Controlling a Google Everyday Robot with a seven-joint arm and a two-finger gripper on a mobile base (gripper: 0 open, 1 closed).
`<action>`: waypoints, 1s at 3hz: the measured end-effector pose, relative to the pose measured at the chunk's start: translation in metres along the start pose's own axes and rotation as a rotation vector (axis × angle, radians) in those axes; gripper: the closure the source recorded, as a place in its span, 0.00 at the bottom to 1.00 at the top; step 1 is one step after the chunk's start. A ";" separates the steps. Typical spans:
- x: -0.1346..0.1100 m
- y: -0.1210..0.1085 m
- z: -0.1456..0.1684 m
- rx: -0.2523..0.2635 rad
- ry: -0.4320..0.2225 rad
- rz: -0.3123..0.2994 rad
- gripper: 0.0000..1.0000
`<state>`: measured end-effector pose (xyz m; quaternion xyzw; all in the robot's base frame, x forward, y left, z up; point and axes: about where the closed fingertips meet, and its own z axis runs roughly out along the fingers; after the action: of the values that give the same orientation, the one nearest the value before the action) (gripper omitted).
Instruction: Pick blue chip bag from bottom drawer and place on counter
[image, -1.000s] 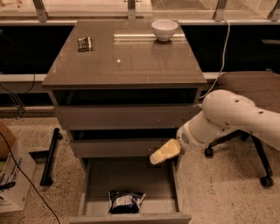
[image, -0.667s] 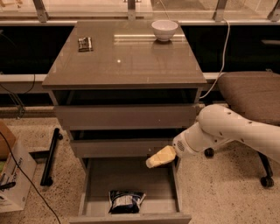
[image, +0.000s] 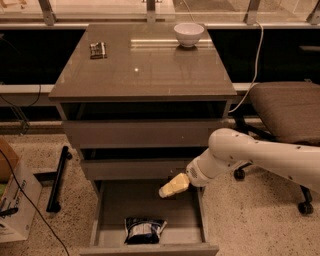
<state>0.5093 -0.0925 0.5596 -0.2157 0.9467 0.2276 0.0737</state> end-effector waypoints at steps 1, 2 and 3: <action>0.008 -0.030 0.070 -0.032 0.063 0.109 0.00; 0.029 -0.053 0.131 -0.081 0.119 0.198 0.00; 0.029 -0.053 0.131 -0.081 0.119 0.198 0.00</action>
Offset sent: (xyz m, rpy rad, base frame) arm 0.0119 0.0029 -0.1976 0.0495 0.2916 -0.1703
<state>0.5126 -0.0855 0.4153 -0.1370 0.9560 0.2588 -0.0144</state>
